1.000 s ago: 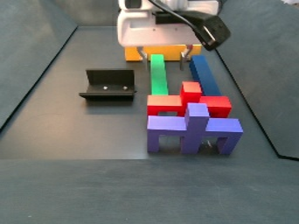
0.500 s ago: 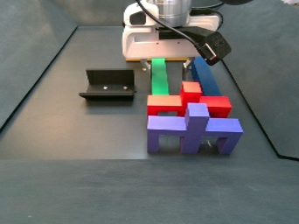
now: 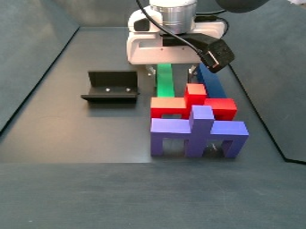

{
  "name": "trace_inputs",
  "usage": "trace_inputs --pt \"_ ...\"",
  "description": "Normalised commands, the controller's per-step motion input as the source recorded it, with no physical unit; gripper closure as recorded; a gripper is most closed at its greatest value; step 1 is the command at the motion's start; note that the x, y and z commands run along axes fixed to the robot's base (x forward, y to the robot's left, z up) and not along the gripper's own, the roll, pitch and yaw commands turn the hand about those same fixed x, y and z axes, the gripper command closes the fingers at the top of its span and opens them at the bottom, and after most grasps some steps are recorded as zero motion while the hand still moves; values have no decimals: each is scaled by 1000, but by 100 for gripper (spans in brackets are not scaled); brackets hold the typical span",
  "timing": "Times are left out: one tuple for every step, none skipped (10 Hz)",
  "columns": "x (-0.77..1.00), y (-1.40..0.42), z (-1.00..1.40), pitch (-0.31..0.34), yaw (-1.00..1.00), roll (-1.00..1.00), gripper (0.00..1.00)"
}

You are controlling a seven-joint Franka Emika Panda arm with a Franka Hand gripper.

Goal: Pick up the green object. Move up. Move to above the board. Insert the green object.
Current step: Pick up the green object.

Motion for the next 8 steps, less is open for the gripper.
trace_inputs --pt "0 0 0 0 0 0 100" --pt "0 0 0 0 0 0 100" --pt "0 0 0 0 0 0 100" --pt "0 0 0 0 0 0 100" --pt "0 0 0 0 0 0 100" --pt "0 0 0 0 0 0 100" --pt "0 0 0 0 0 0 100" --pt "0 0 0 0 0 0 100"
